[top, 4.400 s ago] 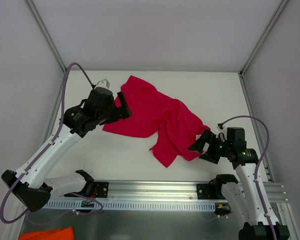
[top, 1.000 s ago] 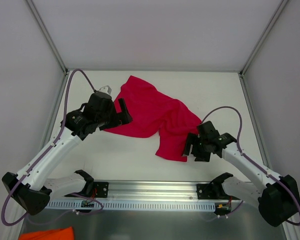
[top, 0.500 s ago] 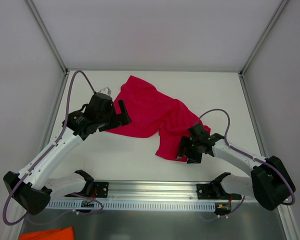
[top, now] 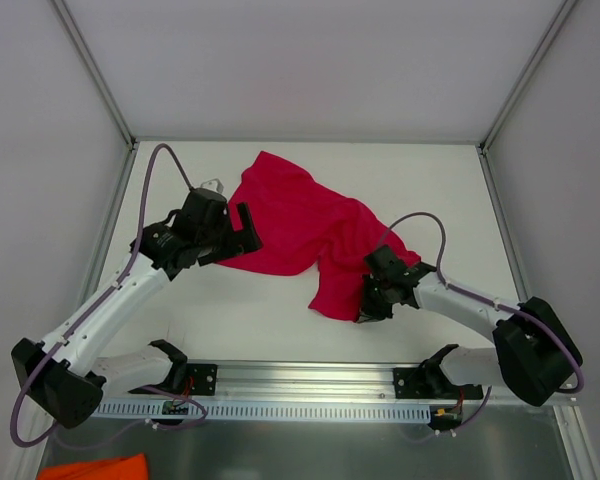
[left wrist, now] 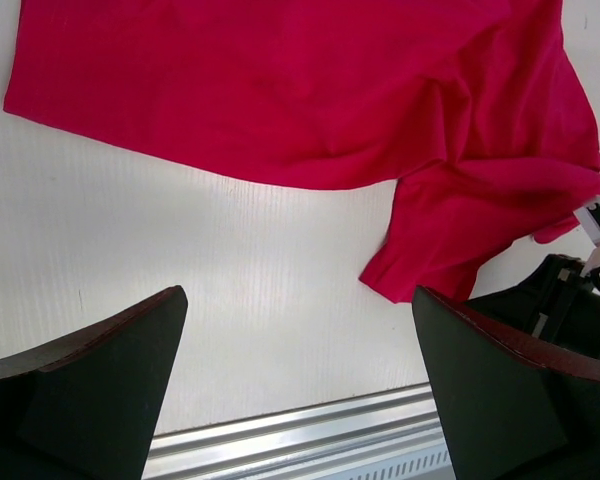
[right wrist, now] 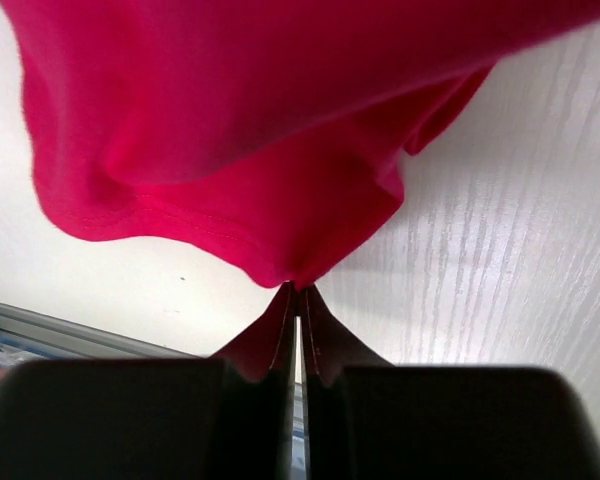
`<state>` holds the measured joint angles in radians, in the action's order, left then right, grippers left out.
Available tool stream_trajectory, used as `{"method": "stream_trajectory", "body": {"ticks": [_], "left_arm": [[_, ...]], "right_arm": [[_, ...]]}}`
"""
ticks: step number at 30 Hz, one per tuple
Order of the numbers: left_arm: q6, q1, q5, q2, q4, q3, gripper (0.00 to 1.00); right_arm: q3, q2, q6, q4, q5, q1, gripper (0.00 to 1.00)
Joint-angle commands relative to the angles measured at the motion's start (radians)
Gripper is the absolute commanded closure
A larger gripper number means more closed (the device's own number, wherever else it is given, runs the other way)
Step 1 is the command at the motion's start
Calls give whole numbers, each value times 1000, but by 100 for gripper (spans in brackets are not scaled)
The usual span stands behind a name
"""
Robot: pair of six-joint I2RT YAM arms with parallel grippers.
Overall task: Fold and stack the t-shirts
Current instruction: Flatten out the tshirt
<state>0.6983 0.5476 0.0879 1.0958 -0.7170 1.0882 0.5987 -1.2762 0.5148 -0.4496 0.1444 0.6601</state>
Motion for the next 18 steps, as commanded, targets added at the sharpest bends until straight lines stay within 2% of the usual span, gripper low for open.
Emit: {"method": "stream_trajectory", "body": {"ticks": [1, 10, 18], "left_arm": [[1, -18, 3, 18, 51, -13, 1], [-19, -44, 26, 113, 126, -28, 1], [50, -120, 53, 249, 156, -62, 1]], "right_arm": [[70, 1, -24, -52, -54, 13, 99], [216, 52, -120, -221, -175, 30, 99], [338, 136, -151, -363, -276, 27, 99]]}}
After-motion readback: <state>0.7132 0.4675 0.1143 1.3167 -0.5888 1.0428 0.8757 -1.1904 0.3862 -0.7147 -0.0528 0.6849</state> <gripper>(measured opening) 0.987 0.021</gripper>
